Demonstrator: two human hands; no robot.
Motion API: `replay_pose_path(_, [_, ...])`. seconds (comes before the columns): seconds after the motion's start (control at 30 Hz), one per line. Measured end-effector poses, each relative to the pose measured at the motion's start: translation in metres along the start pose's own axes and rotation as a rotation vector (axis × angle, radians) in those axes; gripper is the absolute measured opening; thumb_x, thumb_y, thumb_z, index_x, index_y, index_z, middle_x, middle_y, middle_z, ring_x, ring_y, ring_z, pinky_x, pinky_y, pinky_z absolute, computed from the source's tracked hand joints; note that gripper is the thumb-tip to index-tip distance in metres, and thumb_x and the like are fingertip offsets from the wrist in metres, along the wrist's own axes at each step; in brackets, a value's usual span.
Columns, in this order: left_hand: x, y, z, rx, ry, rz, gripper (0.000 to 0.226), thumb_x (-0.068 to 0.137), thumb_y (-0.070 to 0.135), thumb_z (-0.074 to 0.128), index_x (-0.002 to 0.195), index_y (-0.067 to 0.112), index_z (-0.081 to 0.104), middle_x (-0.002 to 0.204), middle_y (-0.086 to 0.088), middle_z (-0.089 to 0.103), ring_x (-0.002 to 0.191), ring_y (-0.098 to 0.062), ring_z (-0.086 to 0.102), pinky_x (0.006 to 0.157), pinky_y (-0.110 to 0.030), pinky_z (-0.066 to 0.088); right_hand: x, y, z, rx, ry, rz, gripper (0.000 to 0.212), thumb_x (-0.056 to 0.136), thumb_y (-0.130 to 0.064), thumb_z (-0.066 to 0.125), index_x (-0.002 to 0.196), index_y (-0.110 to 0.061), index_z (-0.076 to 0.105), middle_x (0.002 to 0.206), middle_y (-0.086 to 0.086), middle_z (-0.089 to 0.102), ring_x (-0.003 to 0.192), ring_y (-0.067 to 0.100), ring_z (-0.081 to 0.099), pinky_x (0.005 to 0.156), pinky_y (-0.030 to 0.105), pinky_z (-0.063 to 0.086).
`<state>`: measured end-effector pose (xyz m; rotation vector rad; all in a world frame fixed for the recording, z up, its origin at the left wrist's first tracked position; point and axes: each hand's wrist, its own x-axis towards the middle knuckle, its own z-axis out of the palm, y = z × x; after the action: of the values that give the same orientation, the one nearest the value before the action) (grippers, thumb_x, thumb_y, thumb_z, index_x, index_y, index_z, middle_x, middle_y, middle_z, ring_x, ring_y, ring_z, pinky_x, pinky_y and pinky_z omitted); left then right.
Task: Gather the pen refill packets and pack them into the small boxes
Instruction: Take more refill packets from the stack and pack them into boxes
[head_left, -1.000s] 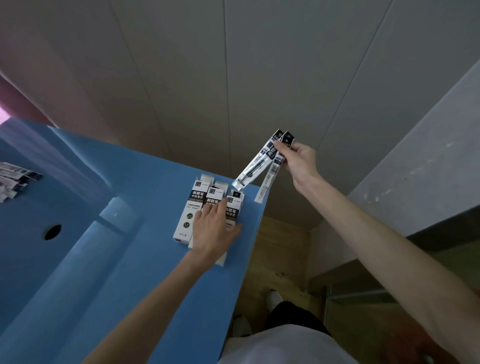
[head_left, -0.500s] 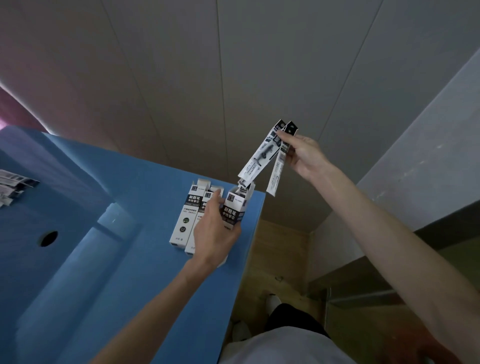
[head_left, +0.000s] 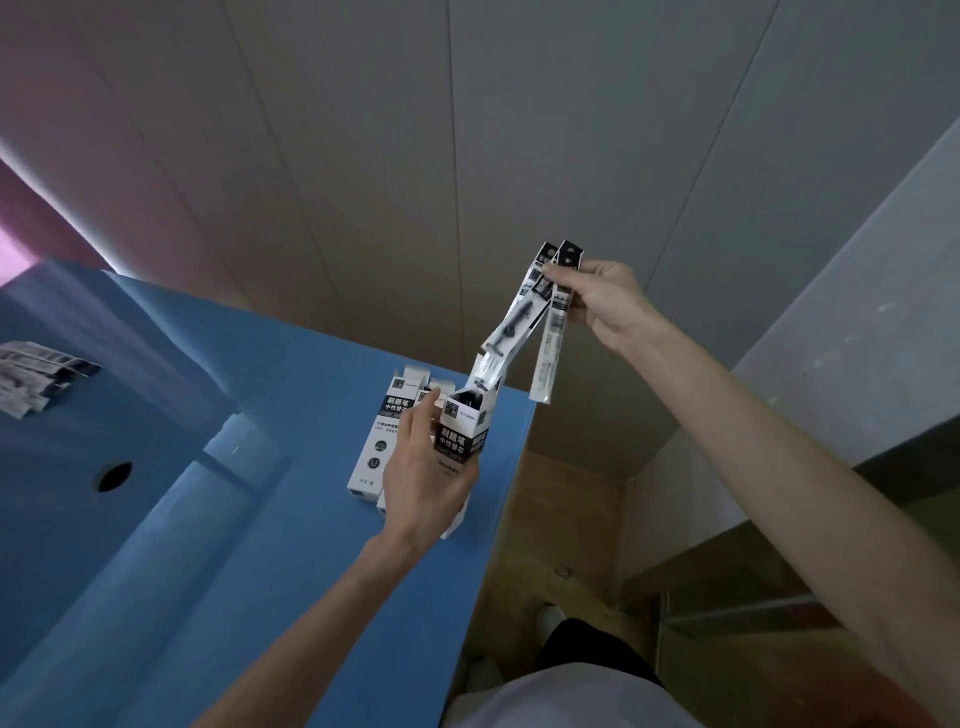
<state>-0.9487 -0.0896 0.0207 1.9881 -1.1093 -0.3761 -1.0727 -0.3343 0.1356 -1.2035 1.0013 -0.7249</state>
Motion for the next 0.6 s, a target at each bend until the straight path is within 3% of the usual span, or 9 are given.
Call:
replay_pose_path(0.23, [-0.006, -0.001, -0.007, 0.057, -0.04, 0.137, 0.098, 0.081, 0.023, 0.081, 0.157, 0.045, 0.022, 0.142, 0.008, 0.038, 0.111, -0.008, 0.051, 0.068, -0.026, 0.051, -0.01, -0.011, 0.001, -0.181, -0.012, -0.117, 0.005, 0.091, -0.012, 0.076, 0.092, -0.007, 0.074, 0.085, 0.004, 0.079, 0.078, 0.017, 0.076, 0.077, 0.036, 0.064])
replay_pose_path(0.37, [-0.008, -0.002, -0.009, 0.114, -0.046, 0.252, 0.082, 0.08, 0.019, 0.08, 0.149, 0.038, 0.04, 0.156, 0.006, 0.033, 0.124, -0.019, 0.054, 0.062, -0.025, 0.048, -0.015, -0.018, 0.004, -0.283, -0.036, -0.172, 0.009, 0.093, -0.014, 0.074, 0.098, -0.007, 0.076, 0.09, 0.004, 0.08, 0.082, 0.02, 0.077, 0.077, 0.037, 0.062])
replay_pose_path(0.47, [-0.008, -0.001, -0.009, 0.129, -0.035, 0.268, 0.077, 0.08, 0.02, 0.081, 0.146, 0.035, 0.045, 0.158, 0.008, 0.035, 0.124, -0.018, 0.055, 0.061, -0.025, 0.046, -0.02, -0.023, 0.004, -0.294, -0.039, -0.205, 0.004, 0.094, -0.013, 0.073, 0.095, -0.01, 0.076, 0.086, 0.001, 0.08, 0.076, 0.014, 0.076, 0.069, 0.028, 0.061])
replay_pose_path(0.6, [-0.009, 0.002, -0.009, 0.132, -0.023, 0.274, 0.078, 0.084, 0.024, 0.08, 0.149, 0.032, 0.038, 0.156, 0.007, 0.038, 0.131, -0.02, 0.05, 0.069, -0.032, 0.056, -0.023, -0.025, 0.003, -0.31, -0.041, -0.227, 0.011, 0.094, -0.013, 0.073, 0.102, -0.005, 0.075, 0.086, 0.001, 0.08, 0.075, 0.013, 0.076, 0.063, 0.023, 0.057])
